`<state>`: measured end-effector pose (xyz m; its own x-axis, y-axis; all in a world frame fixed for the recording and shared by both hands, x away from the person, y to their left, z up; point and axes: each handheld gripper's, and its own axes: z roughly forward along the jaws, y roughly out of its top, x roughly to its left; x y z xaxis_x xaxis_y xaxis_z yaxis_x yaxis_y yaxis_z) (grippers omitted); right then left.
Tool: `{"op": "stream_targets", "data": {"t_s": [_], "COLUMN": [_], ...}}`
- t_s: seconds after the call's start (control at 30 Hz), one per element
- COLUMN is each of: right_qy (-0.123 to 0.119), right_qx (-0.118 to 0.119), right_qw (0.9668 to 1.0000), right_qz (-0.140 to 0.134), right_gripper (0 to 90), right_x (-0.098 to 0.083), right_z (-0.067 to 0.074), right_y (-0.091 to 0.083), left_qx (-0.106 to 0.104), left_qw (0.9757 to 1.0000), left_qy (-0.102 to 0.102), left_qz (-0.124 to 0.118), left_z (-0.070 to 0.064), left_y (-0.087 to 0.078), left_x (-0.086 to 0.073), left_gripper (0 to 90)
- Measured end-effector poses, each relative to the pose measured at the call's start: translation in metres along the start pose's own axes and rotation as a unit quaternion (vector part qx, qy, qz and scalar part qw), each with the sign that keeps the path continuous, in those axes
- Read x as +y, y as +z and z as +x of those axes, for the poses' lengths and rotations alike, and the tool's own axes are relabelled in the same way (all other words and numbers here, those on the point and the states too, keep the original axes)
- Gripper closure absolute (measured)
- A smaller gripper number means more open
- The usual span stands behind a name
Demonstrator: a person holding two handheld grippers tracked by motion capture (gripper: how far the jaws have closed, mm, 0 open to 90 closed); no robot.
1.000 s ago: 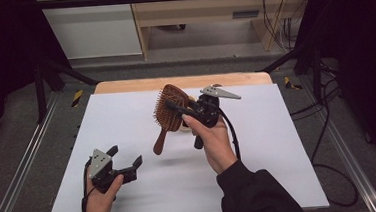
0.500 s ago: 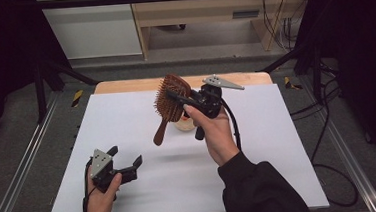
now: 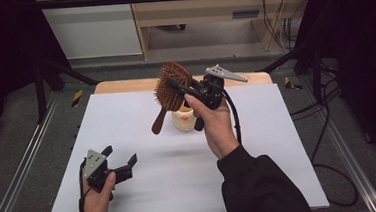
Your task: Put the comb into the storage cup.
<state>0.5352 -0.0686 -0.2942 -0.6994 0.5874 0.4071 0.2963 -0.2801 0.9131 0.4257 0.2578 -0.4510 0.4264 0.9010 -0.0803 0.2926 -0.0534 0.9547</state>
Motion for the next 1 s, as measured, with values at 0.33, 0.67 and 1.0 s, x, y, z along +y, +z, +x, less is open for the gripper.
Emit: {"op": "stream_targets", "data": {"t_s": [0.33, 0.67, 1.0], "right_qy": [-0.007, -0.014, -0.025], "right_qx": [-0.020, -0.030, -0.052], "right_qw": [0.9996, 0.9990, 0.9973], "right_qz": [-0.018, -0.030, -0.044], "right_gripper": [51.1, 51.0, 51.0], "right_x": [0.020, 0.027, 0.038], "right_z": [-0.007, -0.016, -0.023], "right_y": [0.001, 0.002, -0.002], "left_qx": [0.000, 0.004, 0.004], "left_qw": [1.0000, 0.9999, 0.9998], "left_qy": [-0.005, -0.013, -0.013], "left_qz": [-0.001, -0.007, -0.011], "left_z": [0.003, 0.008, 0.009], "left_y": [-0.001, -0.002, -0.003], "left_x": [-0.001, -0.001, 0.000], "left_gripper": [4.8, 4.8, 4.8]}}
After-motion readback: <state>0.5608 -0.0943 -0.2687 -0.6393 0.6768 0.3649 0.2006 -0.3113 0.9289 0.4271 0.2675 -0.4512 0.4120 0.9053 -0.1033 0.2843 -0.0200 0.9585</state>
